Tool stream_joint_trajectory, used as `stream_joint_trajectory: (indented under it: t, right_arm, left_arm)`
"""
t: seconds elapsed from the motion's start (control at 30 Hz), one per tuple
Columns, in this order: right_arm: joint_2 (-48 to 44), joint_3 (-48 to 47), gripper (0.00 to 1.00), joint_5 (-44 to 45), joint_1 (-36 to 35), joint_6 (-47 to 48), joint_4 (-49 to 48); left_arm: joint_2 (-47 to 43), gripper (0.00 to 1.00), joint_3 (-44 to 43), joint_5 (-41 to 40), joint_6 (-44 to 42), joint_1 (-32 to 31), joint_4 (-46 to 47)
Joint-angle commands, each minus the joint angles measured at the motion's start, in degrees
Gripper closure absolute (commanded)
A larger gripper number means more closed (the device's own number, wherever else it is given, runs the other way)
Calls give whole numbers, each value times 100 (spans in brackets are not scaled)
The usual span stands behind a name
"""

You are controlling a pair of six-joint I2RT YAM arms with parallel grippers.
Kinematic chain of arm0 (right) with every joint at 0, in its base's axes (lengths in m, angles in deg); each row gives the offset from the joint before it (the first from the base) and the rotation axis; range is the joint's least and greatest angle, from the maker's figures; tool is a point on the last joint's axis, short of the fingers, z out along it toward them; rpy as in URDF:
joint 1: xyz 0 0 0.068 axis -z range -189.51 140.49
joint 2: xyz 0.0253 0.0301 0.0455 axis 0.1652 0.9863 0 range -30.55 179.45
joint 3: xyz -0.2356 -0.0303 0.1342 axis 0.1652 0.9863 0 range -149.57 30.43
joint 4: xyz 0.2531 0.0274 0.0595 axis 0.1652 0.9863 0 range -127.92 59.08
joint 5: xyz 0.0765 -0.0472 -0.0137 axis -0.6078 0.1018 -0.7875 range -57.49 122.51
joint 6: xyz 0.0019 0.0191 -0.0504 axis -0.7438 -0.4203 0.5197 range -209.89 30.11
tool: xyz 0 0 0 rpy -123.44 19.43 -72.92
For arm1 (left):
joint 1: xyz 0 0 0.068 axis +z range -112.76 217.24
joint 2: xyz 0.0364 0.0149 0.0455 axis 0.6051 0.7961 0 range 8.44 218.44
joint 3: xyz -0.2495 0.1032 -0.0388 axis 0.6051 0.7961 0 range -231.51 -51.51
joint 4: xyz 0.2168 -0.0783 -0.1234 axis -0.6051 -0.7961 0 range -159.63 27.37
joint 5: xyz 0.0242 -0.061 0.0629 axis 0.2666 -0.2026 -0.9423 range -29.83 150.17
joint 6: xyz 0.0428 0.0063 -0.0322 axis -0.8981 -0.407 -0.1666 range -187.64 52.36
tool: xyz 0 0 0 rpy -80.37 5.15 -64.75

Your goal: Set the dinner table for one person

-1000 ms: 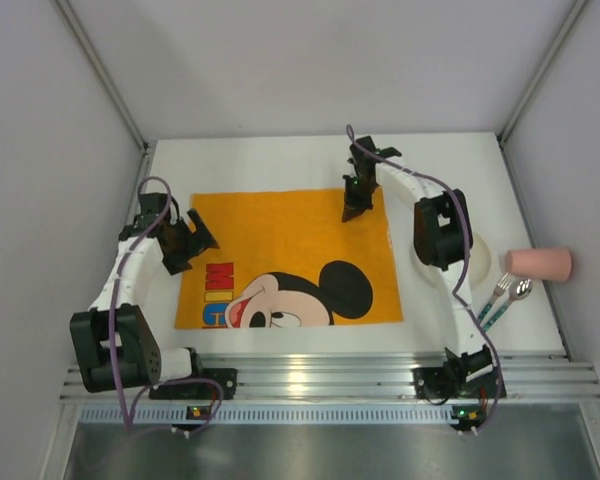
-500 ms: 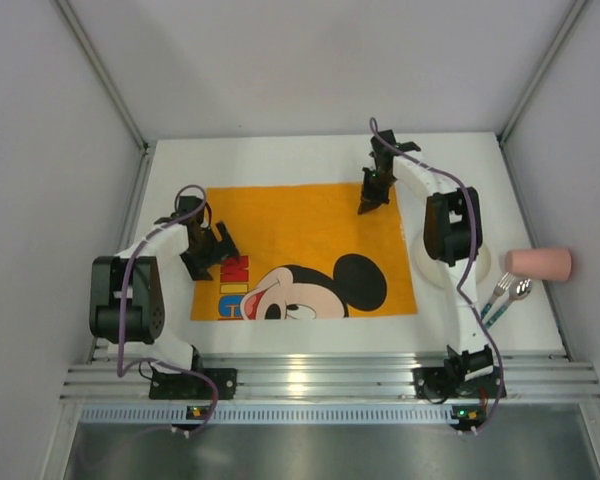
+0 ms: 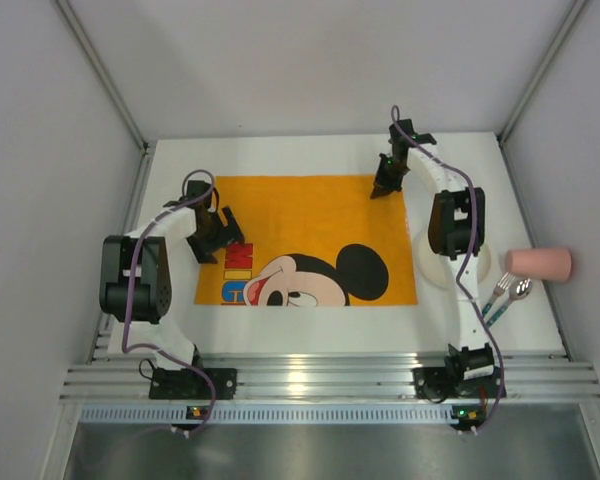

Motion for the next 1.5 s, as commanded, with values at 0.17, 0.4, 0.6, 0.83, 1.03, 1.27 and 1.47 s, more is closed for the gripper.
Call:
stream_joint_trajectory:
  t: [0.17, 0.4, 0.6, 0.83, 1.03, 1.27, 1.47]
  right_arm:
    - [89, -298, 100, -581, 134, -5, -458]
    - [-1201, -36, 83, -1109, 230, 13, -581]
    - [-3535, 1720, 0, -428, 713, -5, -450]
    - [-5737, 5233, 0, 1237, 1810, -154, -256]
    - [-6011, 6282, 0, 1493, 2830, -330, -115]
    - [-5695, 6504, 1, 1097, 3412, -392, -168]
    - [-5520, 6881, 6, 1071, 3474, -348, -422]
  left_arm:
    - [-207, 7, 47, -209, 139, -158, -145]
    - [-857, 7, -514, -306, 323, -317, -409]
    - [-1174, 5, -1402, -455, 306, -817, -734]
    - [-1254, 2, -1306, -236, 692, -2099, -269]
    - [-621, 2, -1517, -236, 815, -3260, -128]
    - [-515, 3, -1509, -156, 842, -3613, -31]
    - [-1041, 4, -850, -235, 956, -3630, 162]
